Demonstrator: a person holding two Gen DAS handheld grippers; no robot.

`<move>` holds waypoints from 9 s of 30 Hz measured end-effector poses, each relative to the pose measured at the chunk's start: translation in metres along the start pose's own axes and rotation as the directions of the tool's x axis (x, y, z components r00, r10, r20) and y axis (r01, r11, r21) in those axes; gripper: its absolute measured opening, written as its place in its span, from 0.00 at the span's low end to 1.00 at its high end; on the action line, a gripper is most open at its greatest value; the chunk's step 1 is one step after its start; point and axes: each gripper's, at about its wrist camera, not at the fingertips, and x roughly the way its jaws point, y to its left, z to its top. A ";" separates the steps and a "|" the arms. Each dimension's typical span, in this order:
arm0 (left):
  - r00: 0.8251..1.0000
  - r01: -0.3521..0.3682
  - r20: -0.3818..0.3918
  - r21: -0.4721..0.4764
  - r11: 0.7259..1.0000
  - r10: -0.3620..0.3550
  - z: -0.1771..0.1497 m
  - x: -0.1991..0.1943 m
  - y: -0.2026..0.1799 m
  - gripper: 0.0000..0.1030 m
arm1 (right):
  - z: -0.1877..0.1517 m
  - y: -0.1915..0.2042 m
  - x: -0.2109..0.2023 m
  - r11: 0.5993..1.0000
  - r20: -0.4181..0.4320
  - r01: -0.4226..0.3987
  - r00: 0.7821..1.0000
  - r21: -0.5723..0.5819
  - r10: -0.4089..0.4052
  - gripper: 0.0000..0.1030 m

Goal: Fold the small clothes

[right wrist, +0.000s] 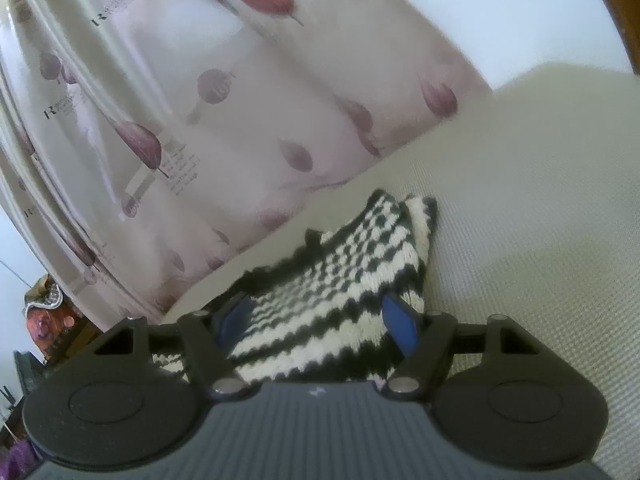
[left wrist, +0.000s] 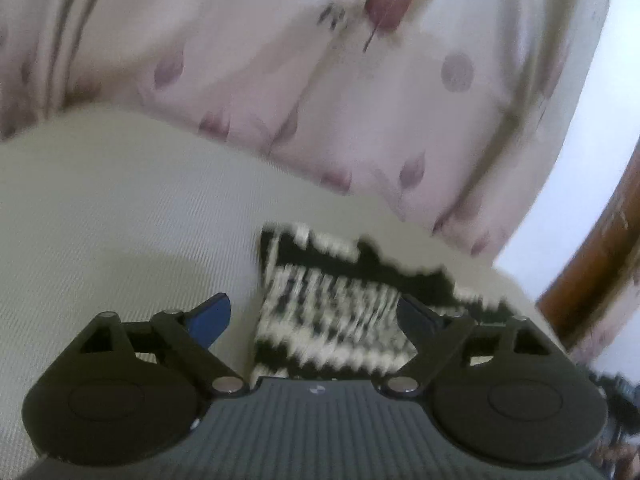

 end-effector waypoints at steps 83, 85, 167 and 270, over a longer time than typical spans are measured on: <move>0.991 -0.128 -0.022 0.023 0.991 0.129 -0.031 0.091 0.007 0.98 | 0.006 0.191 0.345 0.757 -0.550 -0.281 0.826 -0.590 -0.122 0.24; 0.991 -0.130 -0.023 0.021 0.991 0.131 -0.030 0.091 0.007 0.98 | 0.000 0.178 0.360 0.774 -0.522 -0.189 0.828 -0.604 -0.205 0.24; 0.964 0.180 -0.187 -0.068 0.981 -0.189 0.017 0.119 0.024 0.17 | -0.056 0.118 0.124 0.861 -0.118 0.107 0.975 -0.497 -0.189 0.68; 0.856 0.516 -0.136 0.199 0.833 -0.498 -0.097 0.119 -0.182 0.62 | 0.003 0.009 0.025 0.953 -0.342 -0.146 0.939 -0.264 0.049 0.45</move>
